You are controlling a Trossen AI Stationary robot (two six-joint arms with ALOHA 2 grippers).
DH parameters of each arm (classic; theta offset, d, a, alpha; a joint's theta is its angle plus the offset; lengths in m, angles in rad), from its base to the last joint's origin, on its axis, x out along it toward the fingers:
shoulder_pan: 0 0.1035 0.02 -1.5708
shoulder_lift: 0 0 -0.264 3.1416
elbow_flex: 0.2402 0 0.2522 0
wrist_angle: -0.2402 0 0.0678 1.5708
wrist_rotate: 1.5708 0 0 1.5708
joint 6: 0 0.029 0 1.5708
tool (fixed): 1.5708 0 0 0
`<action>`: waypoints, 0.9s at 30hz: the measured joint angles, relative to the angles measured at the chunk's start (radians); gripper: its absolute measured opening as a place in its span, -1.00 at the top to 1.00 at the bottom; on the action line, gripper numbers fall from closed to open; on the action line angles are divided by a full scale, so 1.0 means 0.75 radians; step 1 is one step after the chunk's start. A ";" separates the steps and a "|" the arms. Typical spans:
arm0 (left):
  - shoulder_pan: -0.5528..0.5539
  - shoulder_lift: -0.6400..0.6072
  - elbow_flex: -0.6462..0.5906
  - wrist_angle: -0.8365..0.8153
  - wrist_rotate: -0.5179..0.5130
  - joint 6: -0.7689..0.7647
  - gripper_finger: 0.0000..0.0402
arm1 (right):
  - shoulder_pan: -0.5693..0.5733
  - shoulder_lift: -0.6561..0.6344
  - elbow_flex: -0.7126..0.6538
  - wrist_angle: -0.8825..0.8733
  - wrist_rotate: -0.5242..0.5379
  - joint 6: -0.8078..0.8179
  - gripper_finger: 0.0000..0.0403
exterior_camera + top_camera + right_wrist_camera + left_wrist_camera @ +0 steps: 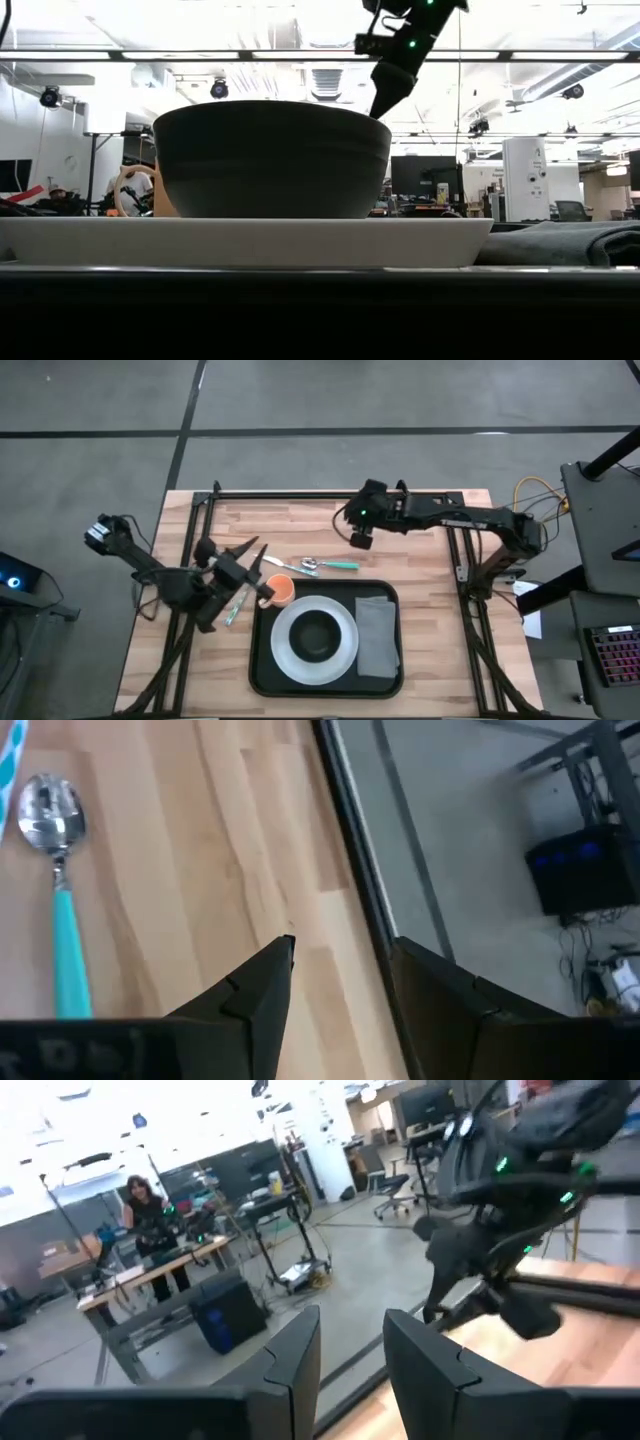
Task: Set up tray
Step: Put the blue fork on the gray napkin on the black tray
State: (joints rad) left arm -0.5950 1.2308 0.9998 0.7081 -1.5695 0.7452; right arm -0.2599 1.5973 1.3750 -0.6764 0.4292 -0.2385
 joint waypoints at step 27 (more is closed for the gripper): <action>-0.132 -0.469 -0.355 -1.154 1.048 -1.290 0.53 | -0.009 -0.181 -0.002 -0.186 -0.062 0.089 0.20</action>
State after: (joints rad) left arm -0.6943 0.8788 0.7332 -0.1572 -0.7834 -0.2222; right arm -0.2664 1.4614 1.3739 -0.8159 0.3828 -0.1716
